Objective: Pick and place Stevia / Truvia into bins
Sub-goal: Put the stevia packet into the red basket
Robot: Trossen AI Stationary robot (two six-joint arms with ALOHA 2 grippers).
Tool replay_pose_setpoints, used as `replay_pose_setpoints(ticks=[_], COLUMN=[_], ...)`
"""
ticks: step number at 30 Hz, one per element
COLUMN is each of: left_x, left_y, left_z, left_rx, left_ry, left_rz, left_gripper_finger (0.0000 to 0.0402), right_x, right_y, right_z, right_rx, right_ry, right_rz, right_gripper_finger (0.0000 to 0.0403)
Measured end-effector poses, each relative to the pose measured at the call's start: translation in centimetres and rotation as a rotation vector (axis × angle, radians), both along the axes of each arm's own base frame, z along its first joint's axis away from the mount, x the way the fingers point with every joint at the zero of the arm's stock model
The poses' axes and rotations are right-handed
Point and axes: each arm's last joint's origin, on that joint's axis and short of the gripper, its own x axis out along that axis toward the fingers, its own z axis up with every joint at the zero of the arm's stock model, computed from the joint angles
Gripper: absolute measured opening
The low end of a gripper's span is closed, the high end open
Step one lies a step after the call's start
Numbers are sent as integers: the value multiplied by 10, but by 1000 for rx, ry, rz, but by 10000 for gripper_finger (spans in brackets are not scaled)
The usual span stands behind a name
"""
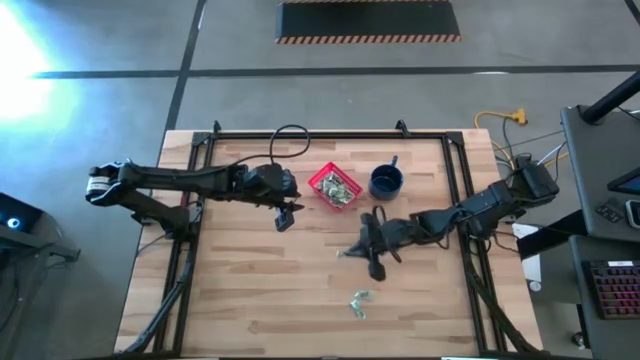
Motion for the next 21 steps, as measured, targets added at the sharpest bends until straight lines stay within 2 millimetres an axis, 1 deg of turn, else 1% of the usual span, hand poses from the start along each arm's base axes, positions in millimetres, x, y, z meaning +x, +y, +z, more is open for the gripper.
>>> replay_pose_setpoints(ticks=[5,10,14,17,21], left_x=[0,-1,-2,0,2], left_y=[0,0,-1,-2,-5], left_z=[-1,-6,-13,-17,-19], left_rx=[-1,-3,-14,-33,-44], left_ry=[1,15,17,-18,-50], left_rz=[-1,0,8,19,17], left_gripper_finger=[156,156,156,156,156], right_x=[18,33,38,38,37], right_y=[-19,-44,-66,-82,-97], right_z=[22,41,51,54,56], right_rx=[-108,-198,-234,-241,-244], right_ry=[-86,-45,19,66,108], right_rz=[-115,-242,-328,-376,-420], right_gripper_finger=[9,9,9,9,9])
